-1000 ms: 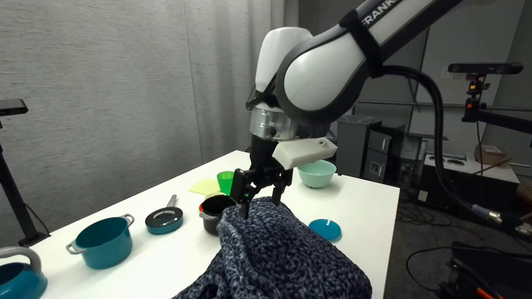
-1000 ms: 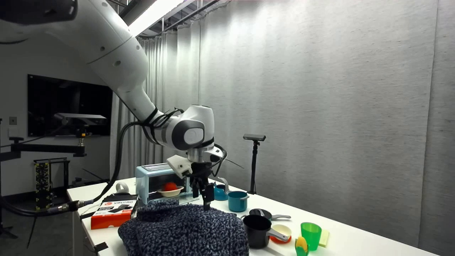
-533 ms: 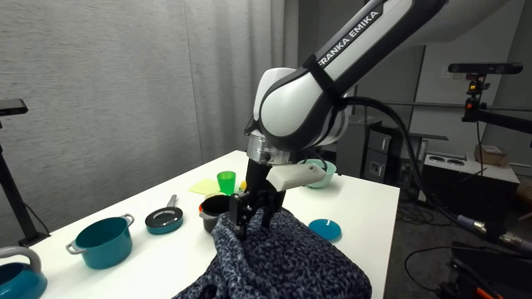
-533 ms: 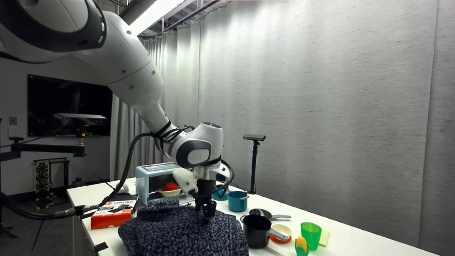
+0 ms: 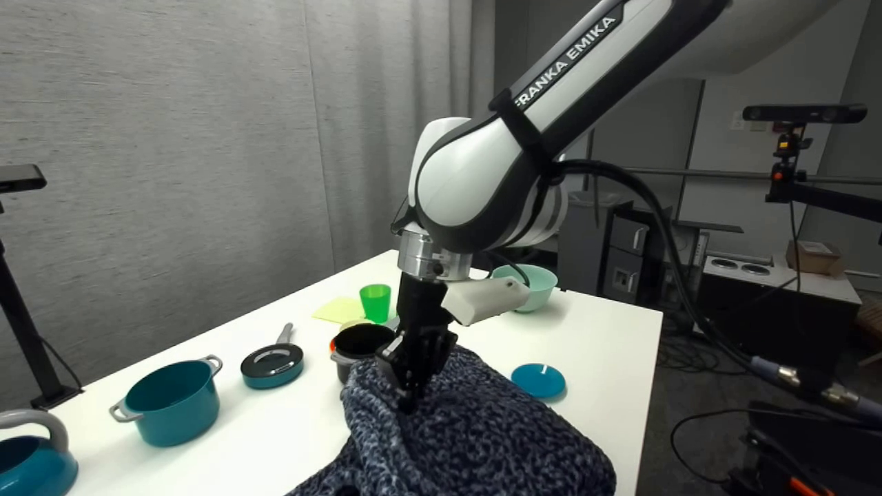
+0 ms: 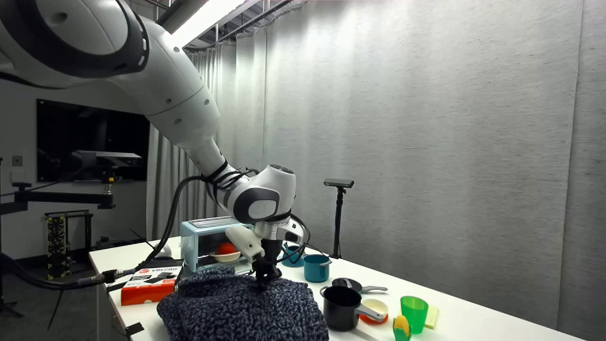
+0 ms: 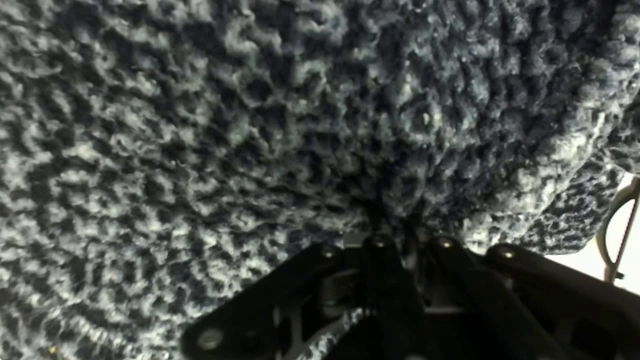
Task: Fold the fleece blanket in half
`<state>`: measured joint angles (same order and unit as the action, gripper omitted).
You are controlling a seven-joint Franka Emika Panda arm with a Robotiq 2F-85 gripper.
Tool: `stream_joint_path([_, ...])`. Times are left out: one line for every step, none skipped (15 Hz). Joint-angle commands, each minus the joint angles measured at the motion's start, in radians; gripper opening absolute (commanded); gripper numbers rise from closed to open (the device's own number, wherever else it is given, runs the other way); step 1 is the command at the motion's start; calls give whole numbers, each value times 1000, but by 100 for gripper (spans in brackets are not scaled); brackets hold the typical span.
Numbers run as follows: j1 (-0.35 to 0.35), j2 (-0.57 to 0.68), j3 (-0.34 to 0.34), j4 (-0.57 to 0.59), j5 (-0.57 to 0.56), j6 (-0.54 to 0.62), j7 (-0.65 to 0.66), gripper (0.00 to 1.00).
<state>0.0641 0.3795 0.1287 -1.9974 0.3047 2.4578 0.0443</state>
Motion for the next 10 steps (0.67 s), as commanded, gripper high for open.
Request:
stream_joint_path([-15,-6,48,18,45,-54,-83,0])
stream_joint_path([-13,-11,56,17,46,-58,-95,0])
stream_joint_path([-12,-16,67,17,50,-62,-109,1])
stream_joint_path([-11,-20,77,19,53,-62,-121,1])
stream_joint_path([-10,-23,87,21,57,-63,-135,1])
stream_joint_path([-9,-25,99,24,66,-64,-154,1])
stream_joint_path([-8,-26,110,27,75,-65,-170,1])
stream_joint_path([-3,-26,121,28,80,-63,-190,1])
stream_joint_path([3,-27,130,27,81,-60,-204,1])
stream_joint_path([7,-27,138,26,80,-61,-215,1])
